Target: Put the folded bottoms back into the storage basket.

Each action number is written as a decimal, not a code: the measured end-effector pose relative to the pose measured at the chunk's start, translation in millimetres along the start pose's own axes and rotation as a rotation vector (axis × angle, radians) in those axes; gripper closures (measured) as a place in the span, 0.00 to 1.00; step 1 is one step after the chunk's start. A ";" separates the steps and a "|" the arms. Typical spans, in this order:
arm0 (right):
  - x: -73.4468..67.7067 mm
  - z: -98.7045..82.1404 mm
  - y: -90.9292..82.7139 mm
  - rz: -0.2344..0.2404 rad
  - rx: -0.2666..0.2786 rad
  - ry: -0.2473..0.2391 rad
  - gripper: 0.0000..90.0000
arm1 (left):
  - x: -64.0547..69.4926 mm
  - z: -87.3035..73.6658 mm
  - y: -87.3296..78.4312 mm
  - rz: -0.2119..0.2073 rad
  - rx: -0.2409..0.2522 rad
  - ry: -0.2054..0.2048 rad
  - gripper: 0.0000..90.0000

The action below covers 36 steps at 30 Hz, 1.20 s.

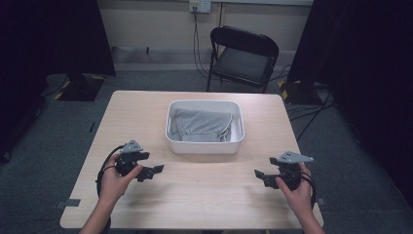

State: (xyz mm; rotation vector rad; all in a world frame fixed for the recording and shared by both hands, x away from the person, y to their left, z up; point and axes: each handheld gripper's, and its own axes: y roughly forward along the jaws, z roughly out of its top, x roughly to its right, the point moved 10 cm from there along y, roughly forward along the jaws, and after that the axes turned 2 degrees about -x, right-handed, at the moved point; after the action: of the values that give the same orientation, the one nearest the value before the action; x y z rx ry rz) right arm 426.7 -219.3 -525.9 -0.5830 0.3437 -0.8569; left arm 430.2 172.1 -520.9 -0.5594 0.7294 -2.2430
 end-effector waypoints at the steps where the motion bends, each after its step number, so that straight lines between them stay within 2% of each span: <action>1: 0.2 -0.2 -0.4 0.001 0.002 0.001 0.19 | 0.0 -0.7 -0.4 -0.001 0.002 -0.001 0.18; 36: 1.1 -18.3 -9.9 -0.004 -0.013 -0.006 0.19 | -10.7 -33.8 -18.2 0.010 -0.024 0.006 0.18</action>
State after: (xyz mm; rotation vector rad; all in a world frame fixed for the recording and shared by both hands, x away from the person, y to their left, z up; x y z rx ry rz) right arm 412.2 -231.6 -534.5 -0.5980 0.3428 -0.8568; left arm 409.1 202.1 -536.5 -0.5593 0.7617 -2.2304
